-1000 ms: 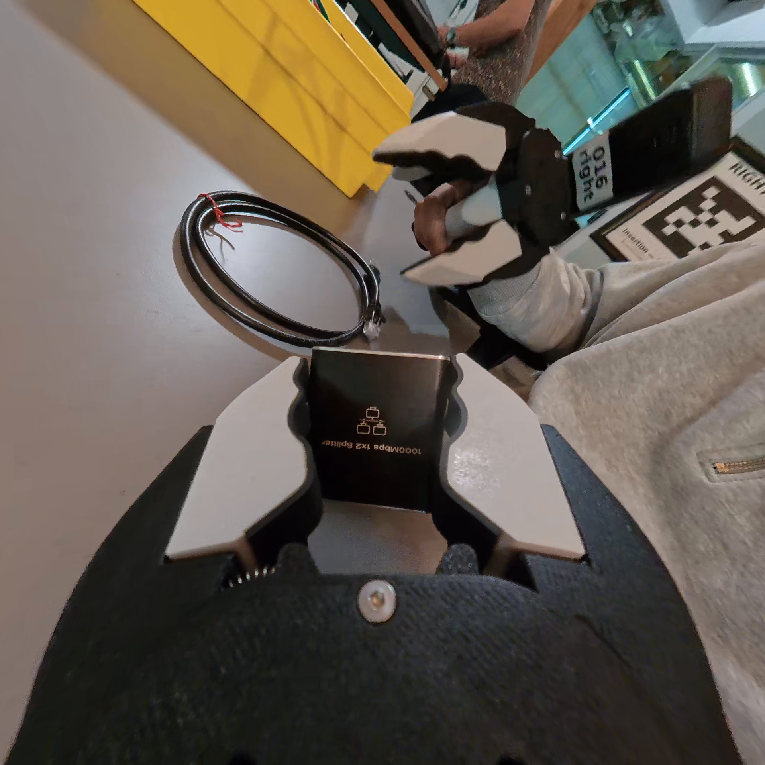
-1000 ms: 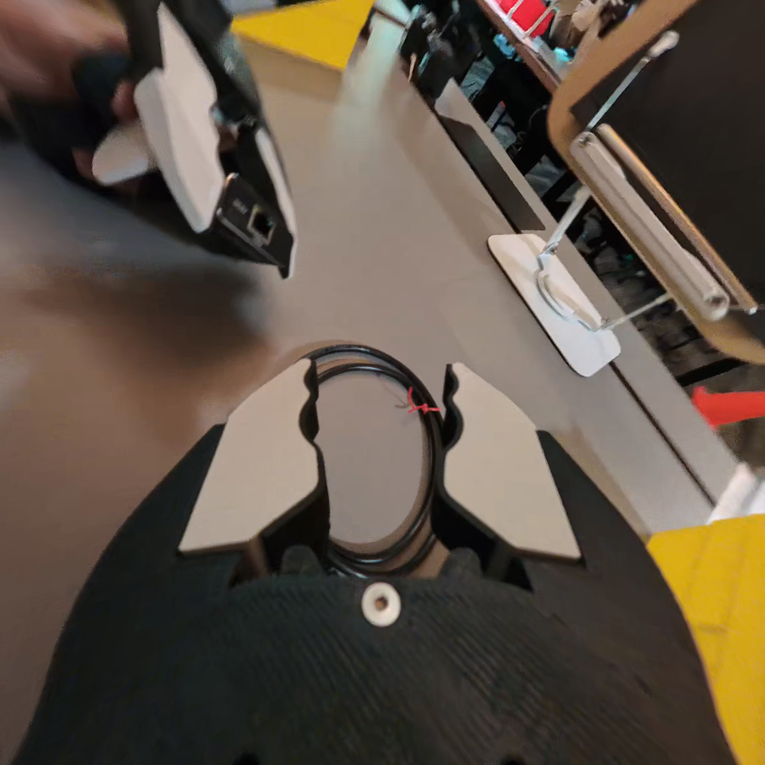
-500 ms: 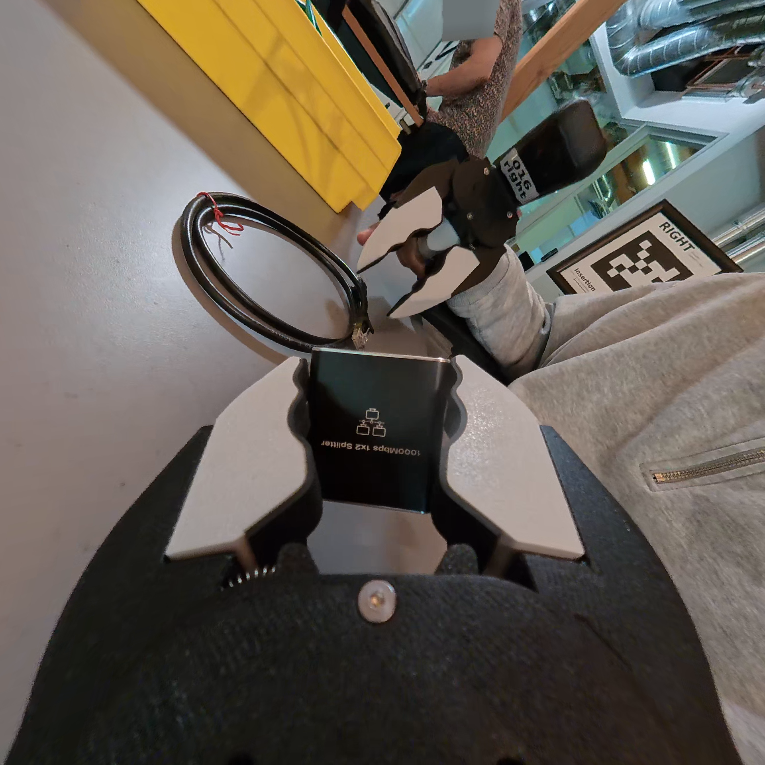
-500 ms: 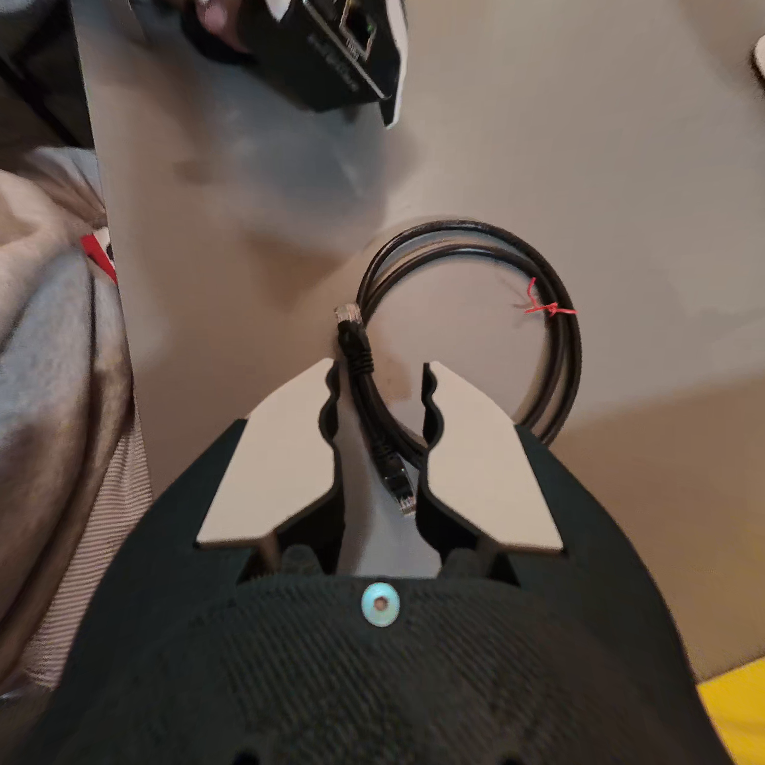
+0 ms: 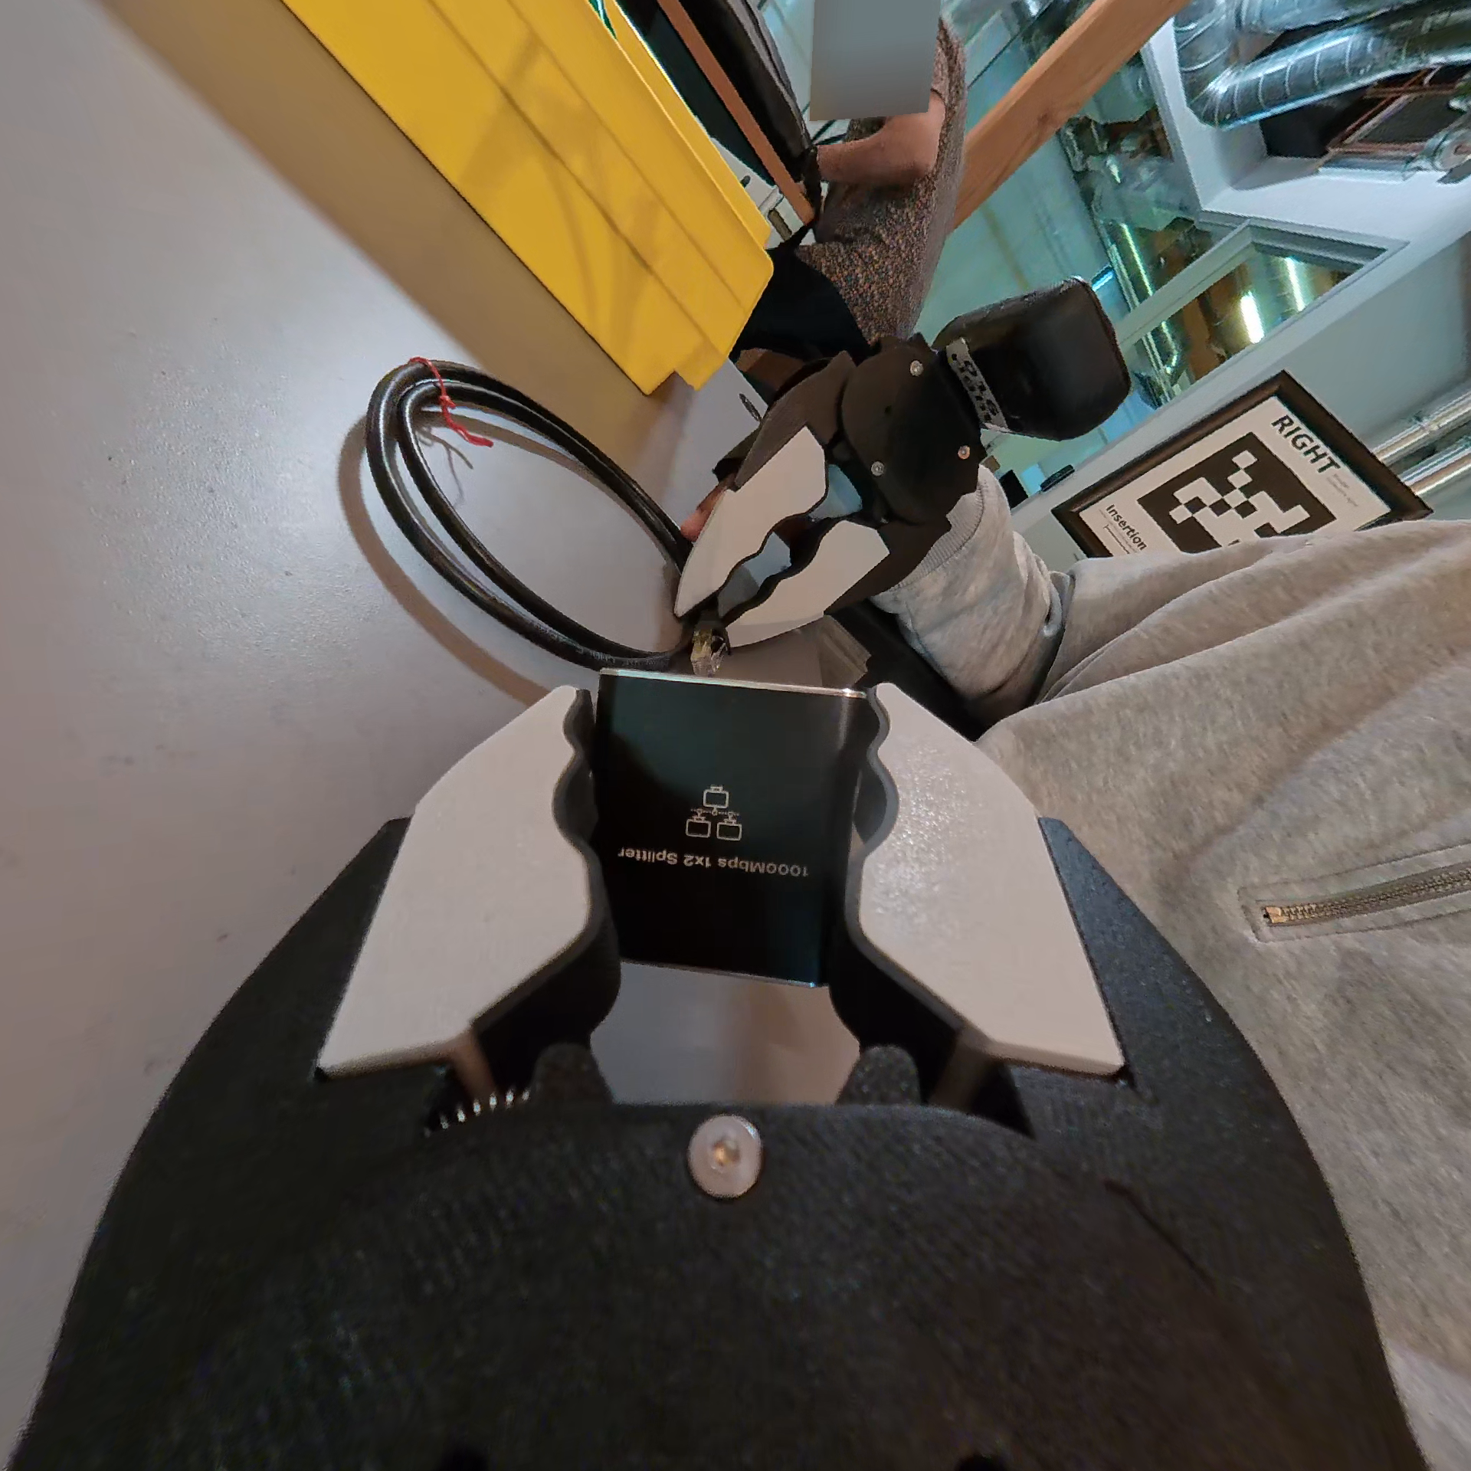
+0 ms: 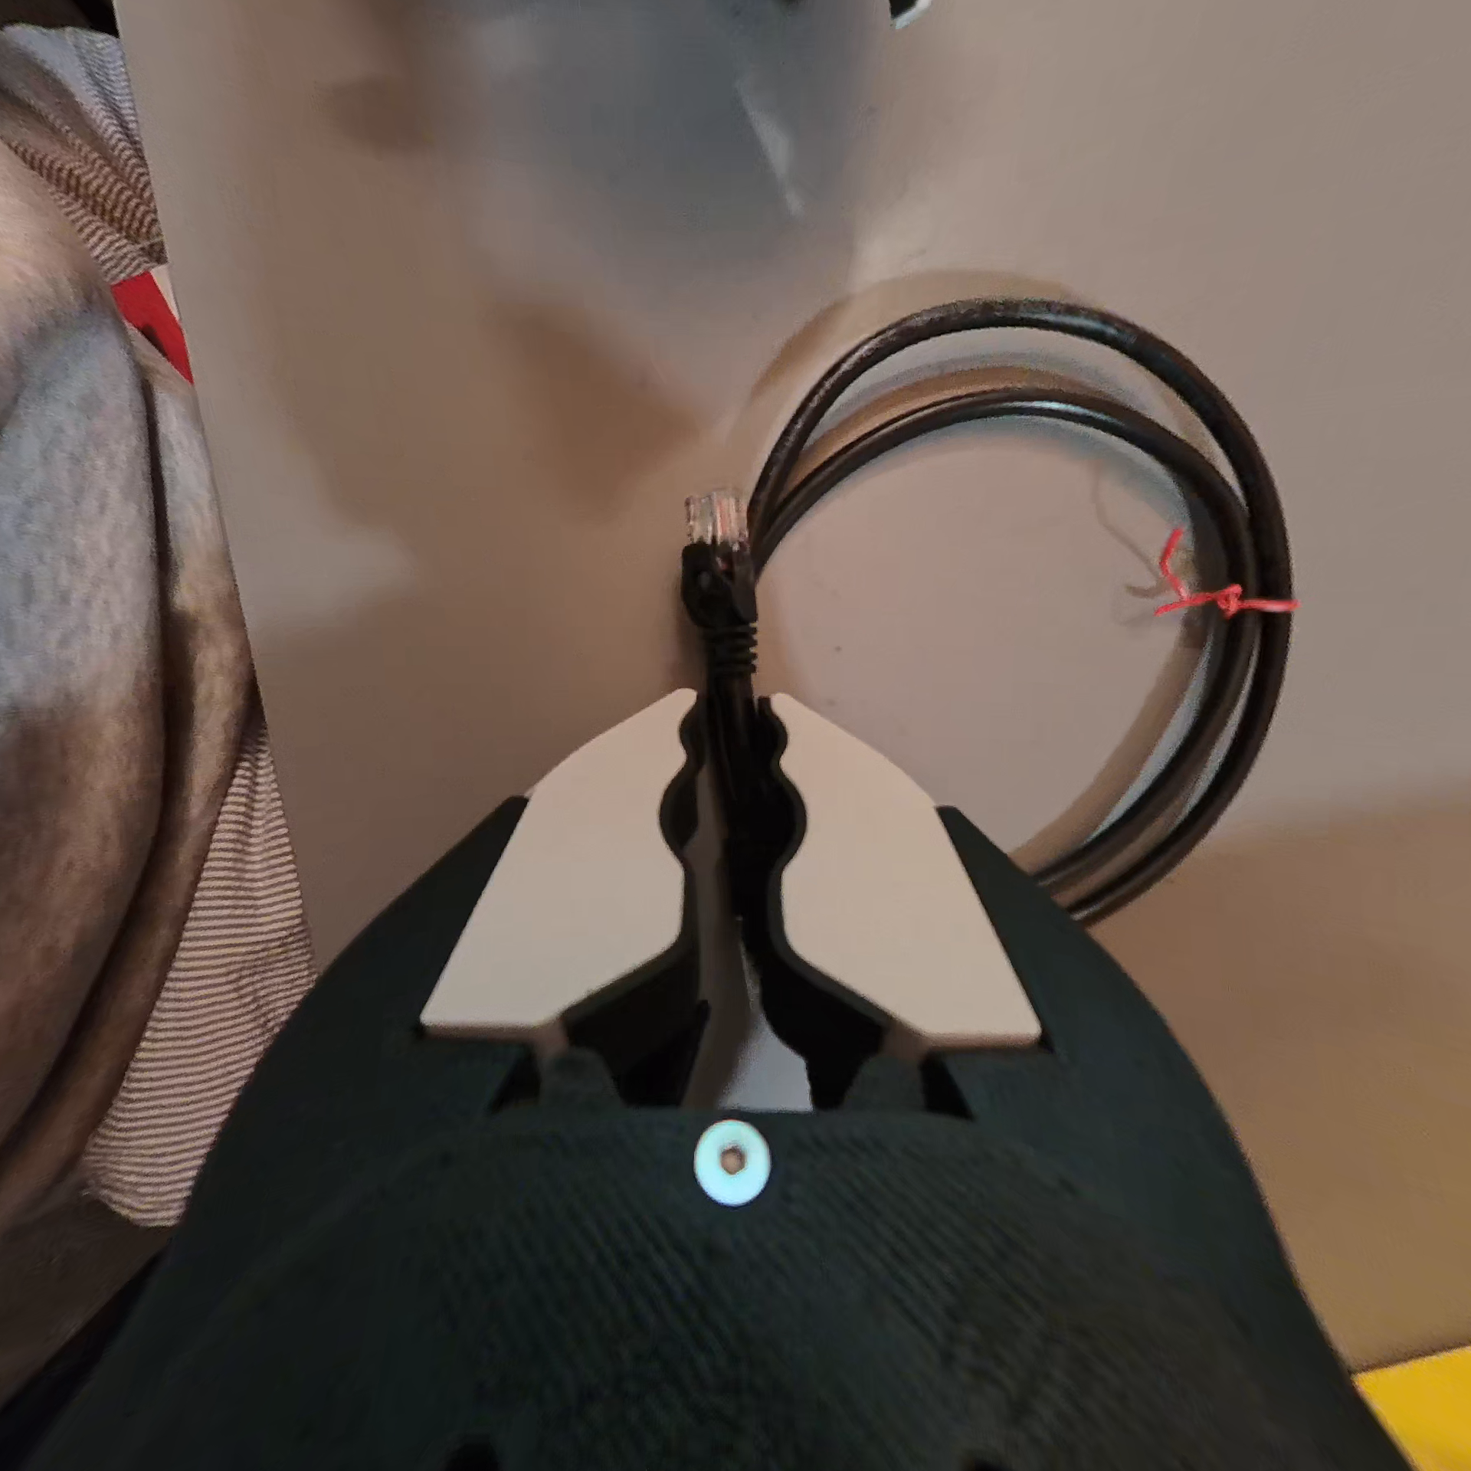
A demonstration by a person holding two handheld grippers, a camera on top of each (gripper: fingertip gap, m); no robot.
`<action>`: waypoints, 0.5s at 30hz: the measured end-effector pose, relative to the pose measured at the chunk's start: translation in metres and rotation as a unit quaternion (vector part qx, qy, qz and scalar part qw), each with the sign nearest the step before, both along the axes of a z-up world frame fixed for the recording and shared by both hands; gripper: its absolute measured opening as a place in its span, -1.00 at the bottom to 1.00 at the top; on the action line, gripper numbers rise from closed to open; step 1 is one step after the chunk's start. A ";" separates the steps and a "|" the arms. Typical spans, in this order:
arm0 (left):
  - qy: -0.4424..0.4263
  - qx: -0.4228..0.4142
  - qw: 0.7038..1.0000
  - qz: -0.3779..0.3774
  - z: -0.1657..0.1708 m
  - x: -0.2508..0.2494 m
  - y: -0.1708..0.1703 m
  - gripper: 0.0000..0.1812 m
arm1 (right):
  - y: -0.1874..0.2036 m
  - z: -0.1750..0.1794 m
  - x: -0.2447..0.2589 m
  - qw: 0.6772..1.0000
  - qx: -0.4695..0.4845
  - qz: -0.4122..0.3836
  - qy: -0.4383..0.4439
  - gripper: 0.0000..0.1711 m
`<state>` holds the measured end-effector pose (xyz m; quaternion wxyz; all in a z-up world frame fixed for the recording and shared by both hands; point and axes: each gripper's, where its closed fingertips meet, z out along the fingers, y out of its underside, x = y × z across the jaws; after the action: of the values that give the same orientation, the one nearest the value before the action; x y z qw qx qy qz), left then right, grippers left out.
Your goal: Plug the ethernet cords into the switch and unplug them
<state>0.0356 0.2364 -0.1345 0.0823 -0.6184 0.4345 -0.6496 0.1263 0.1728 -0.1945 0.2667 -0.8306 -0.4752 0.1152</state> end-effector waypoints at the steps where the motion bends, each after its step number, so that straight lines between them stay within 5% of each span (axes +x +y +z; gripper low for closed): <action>1: 0.000 0.000 1.000 0.000 0.000 0.000 0.000 -0.30 | 0.001 0.000 -0.002 1.000 0.003 0.001 0.003 -0.86; 6: 0.001 0.000 1.000 0.000 0.000 0.000 0.000 -0.30 | 0.008 0.024 -0.017 0.995 0.032 -0.003 0.096 -0.87; 12: -0.001 -0.001 1.000 0.000 0.000 0.000 0.000 -0.30 | 0.027 0.144 0.010 0.926 0.190 -0.078 0.316 -0.93; 15: 0.000 -0.001 1.000 0.001 0.000 0.000 0.000 -0.30 | 0.024 0.201 0.054 0.885 0.314 -0.137 0.315 -0.93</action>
<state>0.0355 0.2365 -0.1346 0.0820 -0.6186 0.4334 -0.6502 0.1800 0.1968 0.0066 0.6620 -0.6804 -0.2594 0.1777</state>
